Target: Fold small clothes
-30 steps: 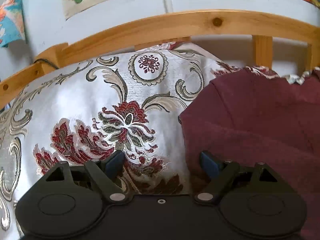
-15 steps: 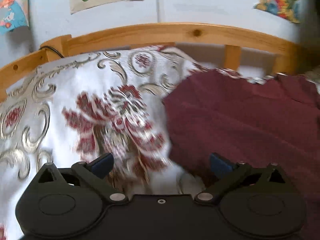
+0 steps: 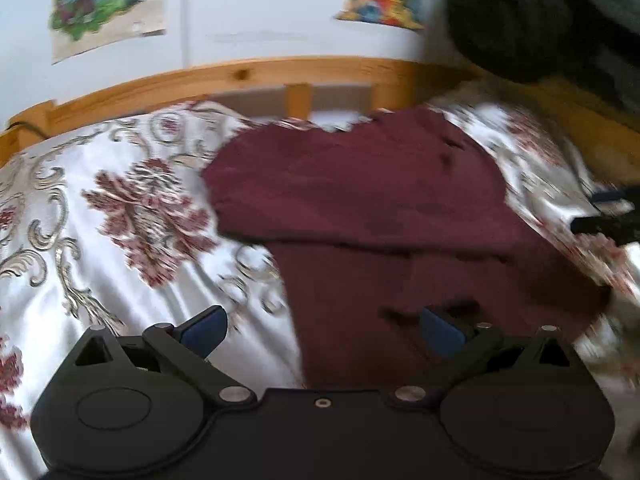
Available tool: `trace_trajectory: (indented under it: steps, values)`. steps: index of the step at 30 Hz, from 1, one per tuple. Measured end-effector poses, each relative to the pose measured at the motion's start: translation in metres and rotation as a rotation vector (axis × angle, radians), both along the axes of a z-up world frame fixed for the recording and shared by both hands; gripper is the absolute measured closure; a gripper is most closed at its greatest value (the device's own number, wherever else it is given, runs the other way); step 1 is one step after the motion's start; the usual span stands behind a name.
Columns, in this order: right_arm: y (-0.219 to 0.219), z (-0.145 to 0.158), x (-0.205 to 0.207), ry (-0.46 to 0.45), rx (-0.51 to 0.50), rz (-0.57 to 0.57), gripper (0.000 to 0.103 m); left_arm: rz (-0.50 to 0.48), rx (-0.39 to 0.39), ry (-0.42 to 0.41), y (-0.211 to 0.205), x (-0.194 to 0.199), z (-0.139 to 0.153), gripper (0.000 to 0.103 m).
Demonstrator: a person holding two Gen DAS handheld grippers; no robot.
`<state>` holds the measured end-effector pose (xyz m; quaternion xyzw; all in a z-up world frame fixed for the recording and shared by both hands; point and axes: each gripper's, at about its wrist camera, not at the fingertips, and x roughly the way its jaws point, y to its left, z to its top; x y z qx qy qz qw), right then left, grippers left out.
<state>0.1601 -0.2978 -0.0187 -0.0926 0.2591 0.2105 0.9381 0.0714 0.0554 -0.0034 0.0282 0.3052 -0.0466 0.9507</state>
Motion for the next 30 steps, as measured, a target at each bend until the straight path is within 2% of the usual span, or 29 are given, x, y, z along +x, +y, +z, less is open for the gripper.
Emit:
trace_trajectory:
  steps: [3,8,11,14,16,18,25,28,30]
  values:
    - [0.005,-0.003,-0.027,-0.004,-0.118,0.059,0.0,-0.085,0.022,0.031,-0.01,-0.017,-0.007,0.001]
    - [0.016,-0.016,-0.063,0.02,-0.251,0.143,0.0,-0.2,0.074,0.114,-0.028,-0.03,-0.03,0.001]
    - [0.032,-0.026,-0.073,0.016,-0.372,0.182,0.0,-0.233,0.136,0.172,-0.042,-0.027,-0.045,0.001]
    - [0.042,-0.039,-0.074,0.029,-0.451,0.177,0.0,-0.228,0.221,0.19,-0.053,-0.021,-0.056,0.001]
    - [0.045,-0.048,-0.07,0.058,-0.473,0.17,0.0,-0.203,0.259,0.219,-0.057,-0.014,-0.061,0.001]
    - [0.046,-0.054,-0.067,0.069,-0.482,0.171,0.0,-0.18,0.259,0.229,-0.058,-0.008,-0.064,0.001]
    - [0.047,-0.061,-0.062,0.018,-0.524,0.159,0.001,-0.187,0.287,0.21,-0.058,-0.004,-0.069,0.001]
    - [0.042,-0.059,-0.06,-0.005,-0.526,0.128,0.01,-0.197,0.328,0.183,-0.056,-0.008,-0.067,0.009]
    - [0.038,-0.056,-0.059,-0.011,-0.52,0.114,0.024,-0.203,0.356,0.166,-0.054,-0.012,-0.065,0.016]
